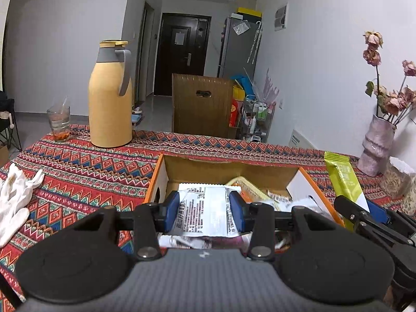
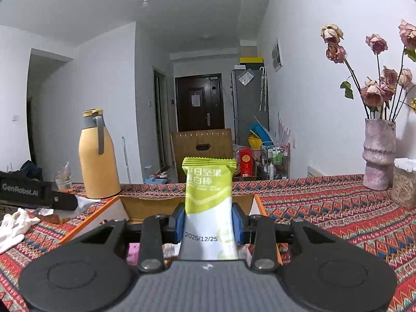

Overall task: Organize snacks
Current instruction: 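Carry both snacks into the cardboard box and open both grippers, then move both open tools back over the remaining snacks, then grasp the pink packet with the right gripper, then grasp the cookie wrapper with the left gripper while the right gripper holds the pink packet, then carry both packets into the cardboard box and open both grippers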

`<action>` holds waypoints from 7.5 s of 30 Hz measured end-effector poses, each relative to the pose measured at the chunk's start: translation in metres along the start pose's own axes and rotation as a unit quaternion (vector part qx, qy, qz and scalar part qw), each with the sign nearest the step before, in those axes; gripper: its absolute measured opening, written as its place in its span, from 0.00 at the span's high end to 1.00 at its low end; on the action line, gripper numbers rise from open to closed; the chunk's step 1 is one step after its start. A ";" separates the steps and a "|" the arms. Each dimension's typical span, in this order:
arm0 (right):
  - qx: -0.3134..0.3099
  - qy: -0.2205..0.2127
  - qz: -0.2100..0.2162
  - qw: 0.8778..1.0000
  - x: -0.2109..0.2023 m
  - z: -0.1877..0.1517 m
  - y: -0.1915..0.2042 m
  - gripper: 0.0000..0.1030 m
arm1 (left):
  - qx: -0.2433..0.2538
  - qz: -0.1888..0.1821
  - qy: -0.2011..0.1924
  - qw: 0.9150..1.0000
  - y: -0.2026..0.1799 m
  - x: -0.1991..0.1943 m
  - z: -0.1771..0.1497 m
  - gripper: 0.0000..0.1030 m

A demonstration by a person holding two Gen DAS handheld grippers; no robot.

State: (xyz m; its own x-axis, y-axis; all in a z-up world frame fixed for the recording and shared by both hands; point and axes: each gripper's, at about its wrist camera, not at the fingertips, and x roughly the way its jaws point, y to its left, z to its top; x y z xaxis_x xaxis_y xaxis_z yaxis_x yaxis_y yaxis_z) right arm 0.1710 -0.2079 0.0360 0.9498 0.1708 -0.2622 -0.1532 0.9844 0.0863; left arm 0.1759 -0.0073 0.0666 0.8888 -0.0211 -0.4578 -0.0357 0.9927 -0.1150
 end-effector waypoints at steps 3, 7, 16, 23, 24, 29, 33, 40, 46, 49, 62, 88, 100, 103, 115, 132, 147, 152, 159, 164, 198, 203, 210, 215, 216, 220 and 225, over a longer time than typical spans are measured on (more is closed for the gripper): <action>0.002 0.007 -0.003 1.000 0.017 0.003 -0.001 0.66 | -0.004 0.001 0.003 1.000 0.001 0.013 0.005 0.58; 0.003 0.013 -0.008 1.000 0.039 0.006 -0.001 0.66 | -0.009 0.003 0.004 1.000 0.001 0.031 0.010 0.58; 0.009 0.023 -0.019 0.999 0.082 0.011 -0.001 0.66 | -0.020 0.010 0.005 1.000 0.004 0.067 0.015 0.58; 0.007 0.032 -0.019 0.999 0.100 0.005 -0.002 0.66 | -0.024 0.018 0.015 0.999 0.008 0.090 0.002 0.58; 0.007 0.034 -0.016 0.999 0.101 0.004 -0.003 0.66 | -0.024 0.018 0.015 0.999 0.009 0.092 0.000 0.58; 0.008 0.044 -0.012 0.999 0.106 0.000 -0.004 0.64 | -0.025 0.011 0.023 0.999 0.011 0.099 -0.005 0.58; 0.015 0.045 -0.013 0.999 0.106 -0.002 -0.007 0.60 | -0.029 0.004 0.025 0.999 0.014 0.099 -0.006 0.44; 0.029 0.028 -0.017 0.999 0.092 -0.001 -0.011 0.05 | -0.033 0.015 0.003 0.999 0.015 0.087 -0.007 0.02; 0.047 0.039 -0.026 0.998 0.091 -0.003 -0.017 0.00 | -0.031 0.030 -0.009 0.999 0.015 0.079 -0.006 0.00; 0.050 0.043 -0.026 0.997 0.091 -0.003 -0.018 0.00 | -0.032 0.030 -0.010 0.999 0.016 0.078 -0.006 0.00; 0.050 0.040 -0.026 0.998 0.083 0.002 -0.017 0.00 | -0.027 0.029 -0.021 0.999 0.012 0.066 -0.001 0.00; 0.001 0.091 0.007 0.996 -0.004 -0.025 0.036 0.00 | -0.010 0.046 0.033 0.998 0.064 -0.006 -0.043 0.00; -0.018 0.194 0.009 0.981 0.023 -0.065 0.086 0.00 | -0.012 0.062 0.067 0.996 0.108 0.000 -0.078 0.00; -0.014 0.219 0.001 0.976 0.036 -0.072 0.094 0.00 | -0.020 0.060 0.070 0.996 0.114 0.004 -0.082 0.00; -0.019 0.254 -0.031 0.967 0.068 -0.093 0.106 0.00 | -0.064 0.049 0.093 0.992 0.132 0.016 -0.092 0.00; -0.022 0.266 -0.015 0.964 0.065 -0.088 0.102 0.11 | -0.088 0.036 0.097 0.991 0.139 0.018 -0.092 0.00; 0.000 0.209 -0.016 0.978 0.024 -0.082 0.081 0.37 | -0.089 0.030 0.098 0.991 0.138 0.020 -0.093 0.00; 0.005 0.188 -0.021 0.982 0.004 -0.077 0.065 0.37 | -0.077 0.027 0.101 0.991 0.133 0.021 -0.092 0.00; -0.001 0.159 -0.039 0.986 -0.022 -0.072 0.039 0.36 | -0.033 -0.002 0.112 0.993 0.109 0.014 -0.083 0.00; 0.008 0.146 -0.055 0.988 -0.035 -0.074 0.019 0.36 | 0.055 -0.002 0.127 0.990 0.082 0.016 -0.081 0.00; 0.051 0.125 -0.046 0.990 -0.055 -0.097 -0.018 0.36 | 0.132 -0.081 0.175 0.972 0.048 0.040 -0.103 0.29; 0.050 0.122 -0.045 0.990 -0.057 -0.097 -0.018 0.36 | 0.121 -0.075 0.163 0.976 0.044 0.028 -0.107 0.39; 0.047 0.121 -0.044 0.991 -0.061 -0.098 -0.018 0.36 | 0.116 -0.069 0.136 0.981 0.036 0.012 -0.112 0.41; 0.045 0.120 -0.041 0.991 -0.065 -0.097 -0.017 0.36 | 0.108 -0.071 0.111 0.985 0.030 -0.002 -0.109 0.41; 0.045 0.119 -0.040 0.991 -0.066 -0.096 -0.017 0.36 | 0.105 -0.071 0.106 0.986 0.030 -0.004 -0.108 0.42; 0.041 0.111 -0.036 0.992 -0.069 -0.091 -0.016 0.36 | 0.089 -0.076 0.085 0.990 0.026 -0.015 -0.099 0.42; 0.032 0.093 -0.032 0.995 -0.069 -0.077 -0.014 0.36 | 0.068 -0.079 0.054 0.993 0.020 -0.025 -0.084 0.41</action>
State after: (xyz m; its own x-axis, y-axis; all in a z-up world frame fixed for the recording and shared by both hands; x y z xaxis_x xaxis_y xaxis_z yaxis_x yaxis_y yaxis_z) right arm 0.0866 -0.2297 -0.0212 0.8896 0.1182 -0.4411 -0.0706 0.9899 0.1229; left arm 0.1151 0.0031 0.0015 0.8236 -0.1822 -0.5370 0.1681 0.9829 -0.0757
